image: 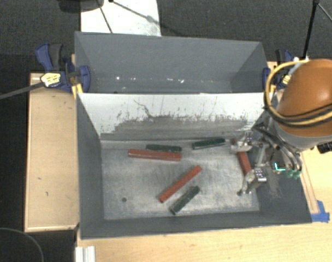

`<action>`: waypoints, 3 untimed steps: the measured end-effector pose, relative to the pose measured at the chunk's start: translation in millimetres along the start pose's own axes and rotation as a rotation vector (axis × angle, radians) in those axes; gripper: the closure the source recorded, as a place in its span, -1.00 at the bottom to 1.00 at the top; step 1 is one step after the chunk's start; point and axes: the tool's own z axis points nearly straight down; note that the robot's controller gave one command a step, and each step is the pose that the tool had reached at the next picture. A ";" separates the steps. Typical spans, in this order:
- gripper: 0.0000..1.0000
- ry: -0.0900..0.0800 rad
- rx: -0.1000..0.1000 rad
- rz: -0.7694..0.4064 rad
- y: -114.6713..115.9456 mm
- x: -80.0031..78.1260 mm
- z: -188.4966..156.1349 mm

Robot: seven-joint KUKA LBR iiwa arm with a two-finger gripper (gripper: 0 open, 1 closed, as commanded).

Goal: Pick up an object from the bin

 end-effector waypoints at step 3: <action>-1.00 -0.010 -0.002 -0.203 103.3 -28.1 83.3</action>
Offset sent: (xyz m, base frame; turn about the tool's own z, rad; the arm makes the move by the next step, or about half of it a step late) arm 0.0146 0.1057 -0.1738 -0.2192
